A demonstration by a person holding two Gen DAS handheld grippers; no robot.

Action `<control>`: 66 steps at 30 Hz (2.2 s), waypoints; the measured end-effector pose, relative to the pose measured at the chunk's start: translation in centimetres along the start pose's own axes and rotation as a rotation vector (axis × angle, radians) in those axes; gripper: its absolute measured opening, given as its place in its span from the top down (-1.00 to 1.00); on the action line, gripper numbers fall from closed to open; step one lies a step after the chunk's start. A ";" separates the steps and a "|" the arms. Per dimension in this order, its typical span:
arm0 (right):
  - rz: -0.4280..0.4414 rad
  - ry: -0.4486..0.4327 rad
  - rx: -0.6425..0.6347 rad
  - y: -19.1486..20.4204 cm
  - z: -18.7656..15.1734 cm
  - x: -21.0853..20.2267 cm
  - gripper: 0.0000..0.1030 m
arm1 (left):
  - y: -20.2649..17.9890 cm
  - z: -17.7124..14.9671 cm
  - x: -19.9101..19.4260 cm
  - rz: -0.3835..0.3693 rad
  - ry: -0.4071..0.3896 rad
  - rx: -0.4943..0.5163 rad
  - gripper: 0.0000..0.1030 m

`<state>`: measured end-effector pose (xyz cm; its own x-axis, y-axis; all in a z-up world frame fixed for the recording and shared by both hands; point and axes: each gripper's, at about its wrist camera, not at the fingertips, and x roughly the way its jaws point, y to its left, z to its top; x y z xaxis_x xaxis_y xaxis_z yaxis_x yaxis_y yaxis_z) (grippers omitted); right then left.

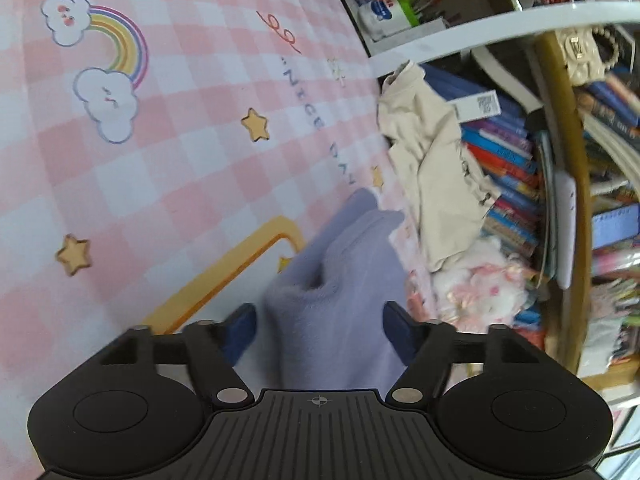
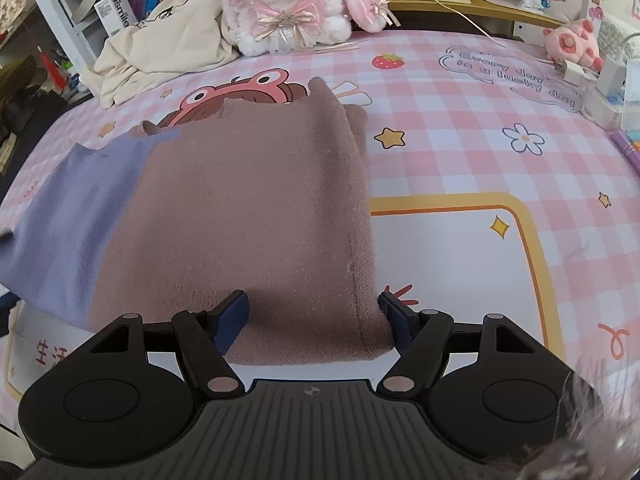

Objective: Fold clothes
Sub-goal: 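Lift the lavender edge with the left tool and fold it over the mauve half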

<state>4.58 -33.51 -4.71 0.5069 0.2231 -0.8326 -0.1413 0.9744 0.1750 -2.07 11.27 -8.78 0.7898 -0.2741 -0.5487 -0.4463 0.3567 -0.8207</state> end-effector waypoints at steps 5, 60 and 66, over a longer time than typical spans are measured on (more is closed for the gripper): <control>-0.025 -0.003 -0.031 0.6 -0.2 0.2 -0.38 | -0.4 0.4 1.2 -0.010 -0.043 -0.042 -0.34; 0.275 -0.056 -0.536 4.7 -1.6 -3.0 -0.82 | -18.2 -5.8 -4.7 -0.097 -0.189 0.607 0.66; 0.297 -0.059 -0.500 1.5 -1.9 -3.8 -0.82 | -18.0 -15.5 3.9 0.003 0.166 0.774 -0.39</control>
<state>0.80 -32.94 -2.24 0.4282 0.5000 -0.7528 -0.6618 0.7407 0.1155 2.50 -10.02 1.37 0.6890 -0.3797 -0.6174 0.0189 0.8609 -0.5084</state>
